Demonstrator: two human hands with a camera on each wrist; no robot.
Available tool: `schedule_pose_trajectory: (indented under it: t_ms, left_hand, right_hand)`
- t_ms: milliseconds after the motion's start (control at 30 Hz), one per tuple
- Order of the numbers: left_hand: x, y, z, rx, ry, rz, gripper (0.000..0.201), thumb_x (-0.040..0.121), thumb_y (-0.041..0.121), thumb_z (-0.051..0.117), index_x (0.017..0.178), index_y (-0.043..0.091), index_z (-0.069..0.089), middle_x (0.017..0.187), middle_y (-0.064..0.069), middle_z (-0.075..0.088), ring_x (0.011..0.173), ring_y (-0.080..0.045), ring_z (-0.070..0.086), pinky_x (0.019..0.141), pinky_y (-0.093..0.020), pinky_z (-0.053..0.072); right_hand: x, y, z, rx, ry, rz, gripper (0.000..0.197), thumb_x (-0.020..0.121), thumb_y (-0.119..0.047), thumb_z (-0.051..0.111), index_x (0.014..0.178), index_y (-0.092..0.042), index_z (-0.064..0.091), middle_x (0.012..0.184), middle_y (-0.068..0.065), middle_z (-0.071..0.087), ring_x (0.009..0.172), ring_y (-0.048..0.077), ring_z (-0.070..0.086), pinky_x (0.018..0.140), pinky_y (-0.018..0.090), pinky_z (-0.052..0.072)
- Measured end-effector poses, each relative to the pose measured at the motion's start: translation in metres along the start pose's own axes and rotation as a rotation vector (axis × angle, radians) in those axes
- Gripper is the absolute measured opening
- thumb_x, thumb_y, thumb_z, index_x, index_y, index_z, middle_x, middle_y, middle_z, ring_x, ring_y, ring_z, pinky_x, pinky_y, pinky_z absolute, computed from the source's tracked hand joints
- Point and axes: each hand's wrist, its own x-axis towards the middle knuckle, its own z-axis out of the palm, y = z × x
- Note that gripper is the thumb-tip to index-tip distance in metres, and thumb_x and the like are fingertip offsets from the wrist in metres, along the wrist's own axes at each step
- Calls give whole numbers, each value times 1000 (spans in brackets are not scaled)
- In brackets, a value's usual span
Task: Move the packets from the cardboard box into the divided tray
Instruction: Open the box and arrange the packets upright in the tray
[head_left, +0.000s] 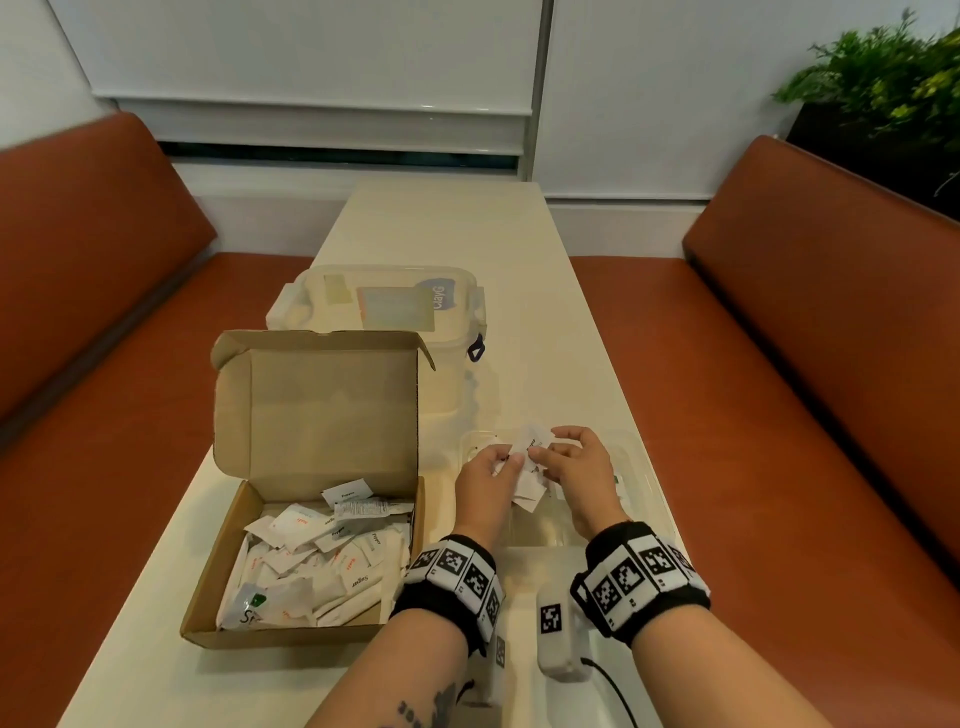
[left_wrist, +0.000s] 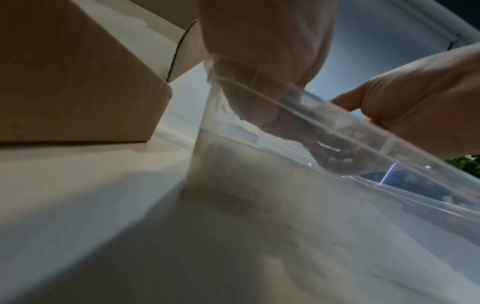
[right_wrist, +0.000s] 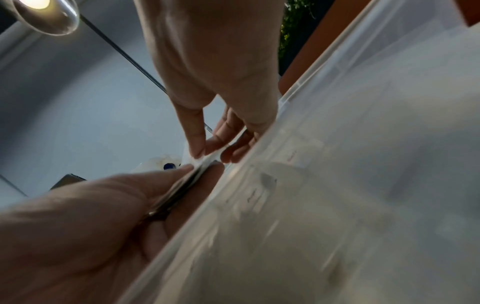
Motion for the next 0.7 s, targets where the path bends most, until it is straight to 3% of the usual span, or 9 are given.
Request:
schedule_pose_trajectory:
  t_ms: [133, 233, 333, 400, 467, 600, 700]
  left_hand:
    - [0, -3, 1, 97, -19, 16, 21, 93, 26, 57, 103, 11, 67, 100, -9, 68, 88, -24, 61, 81, -38, 50]
    - [1, -2, 2, 100, -2, 21, 18, 94, 23, 56, 104, 13, 67, 102, -6, 67, 94, -23, 61, 86, -38, 50]
    - [-1, 0, 2, 44, 115, 51, 22, 96, 10, 49, 109, 15, 66, 113, -1, 64, 110, -19, 57, 97, -30, 45]
    - [-3, 2, 2, 39, 214, 79, 30, 97, 4, 43, 114, 15, 64, 121, -1, 61, 117, -17, 53, 98, -23, 39]
    - [-4, 3, 3, 78, 275, 109, 35, 97, 1, 40, 122, 14, 61, 130, -5, 56, 124, -18, 49, 99, -18, 34]
    - [-2, 2, 4, 99, 330, 130, 38, 99, 2, 36, 130, 14, 55, 140, -8, 47, 130, -19, 42, 95, -10, 27]
    - [-1, -1, 3, 84, 355, 129, 39, 99, 2, 35, 131, 16, 54, 141, -8, 46, 130, -18, 42, 95, -10, 28]
  right_hand:
    - [6, -21, -2, -388, -126, -200, 44, 82, -6, 68, 121, -24, 55, 95, -3, 58, 74, 6, 53, 59, 6, 44]
    - [13, -40, -8, -685, -282, -218, 32, 86, -7, 62, 114, -21, 66, 99, 0, 63, 85, 12, 59, 69, 13, 43]
    - [15, -45, -15, -681, -282, -209, 15, 83, -3, 63, 87, -15, 71, 84, 2, 65, 72, 13, 60, 67, 20, 44]
    - [14, -41, -19, -660, -240, -208, 15, 80, 1, 65, 78, -14, 67, 76, 1, 61, 64, 11, 56, 61, 21, 43]
    - [14, -33, -20, -669, -217, -193, 15, 78, 2, 66, 79, -13, 65, 76, 4, 58, 67, 15, 54, 57, 17, 44]
    - [12, -12, -16, -693, -179, -210, 15, 76, -4, 72, 74, -18, 64, 74, -2, 60, 75, 16, 58, 67, 22, 46]
    - [11, 3, -12, -706, -124, -233, 17, 75, -8, 73, 70, -22, 64, 77, -5, 65, 87, 15, 58, 71, 25, 44]
